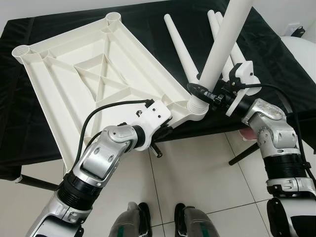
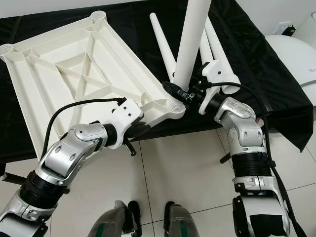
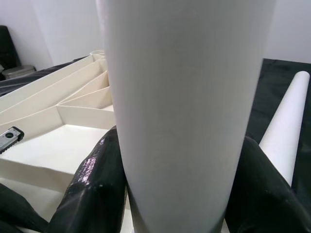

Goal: Building children table

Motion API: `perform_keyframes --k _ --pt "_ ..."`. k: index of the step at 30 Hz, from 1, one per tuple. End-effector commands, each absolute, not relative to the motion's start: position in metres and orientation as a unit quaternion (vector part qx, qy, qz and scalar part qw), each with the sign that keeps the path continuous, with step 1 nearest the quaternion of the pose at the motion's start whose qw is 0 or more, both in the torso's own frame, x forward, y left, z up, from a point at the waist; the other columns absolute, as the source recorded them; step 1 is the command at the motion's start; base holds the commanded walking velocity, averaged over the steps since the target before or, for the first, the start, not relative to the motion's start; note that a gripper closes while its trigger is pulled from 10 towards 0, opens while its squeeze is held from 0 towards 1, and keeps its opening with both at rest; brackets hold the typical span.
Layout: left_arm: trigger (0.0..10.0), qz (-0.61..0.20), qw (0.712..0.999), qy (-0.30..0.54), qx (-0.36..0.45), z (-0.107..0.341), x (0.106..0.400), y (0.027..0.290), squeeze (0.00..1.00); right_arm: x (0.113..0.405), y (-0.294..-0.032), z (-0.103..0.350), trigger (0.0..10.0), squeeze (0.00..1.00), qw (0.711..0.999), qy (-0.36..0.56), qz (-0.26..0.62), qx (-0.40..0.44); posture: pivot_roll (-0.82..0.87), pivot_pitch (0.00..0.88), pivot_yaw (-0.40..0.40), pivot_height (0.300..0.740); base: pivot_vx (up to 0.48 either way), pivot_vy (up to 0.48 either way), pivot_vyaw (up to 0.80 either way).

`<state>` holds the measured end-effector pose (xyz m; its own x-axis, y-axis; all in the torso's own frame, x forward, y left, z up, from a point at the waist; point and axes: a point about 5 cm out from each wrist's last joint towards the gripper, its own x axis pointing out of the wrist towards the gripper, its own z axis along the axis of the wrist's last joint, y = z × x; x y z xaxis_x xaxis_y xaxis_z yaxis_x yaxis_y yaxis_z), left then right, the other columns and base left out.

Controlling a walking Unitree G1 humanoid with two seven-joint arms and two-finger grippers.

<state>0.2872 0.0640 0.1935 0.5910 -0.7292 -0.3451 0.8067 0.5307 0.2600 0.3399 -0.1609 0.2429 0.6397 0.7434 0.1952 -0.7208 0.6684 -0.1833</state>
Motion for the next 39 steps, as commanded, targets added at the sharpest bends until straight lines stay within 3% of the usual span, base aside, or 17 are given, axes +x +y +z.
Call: perform_keyframes --k 1,39 --pt "10.0 -0.444 0.871 0.081 0.195 0.200 0.284 0.064 0.00 0.340 -0.167 0.241 10.0 0.00 0.916 -0.127 0.379 -0.034 -0.08 0.231 0.038 0.740 0.000 0.000 0.00" --pt "10.0 -0.442 0.873 0.081 0.193 0.201 0.284 0.064 0.00 0.320 -0.143 0.251 10.0 0.00 0.943 -0.175 0.283 -0.004 -0.08 0.237 0.036 0.740 0.000 0.000 0.00"
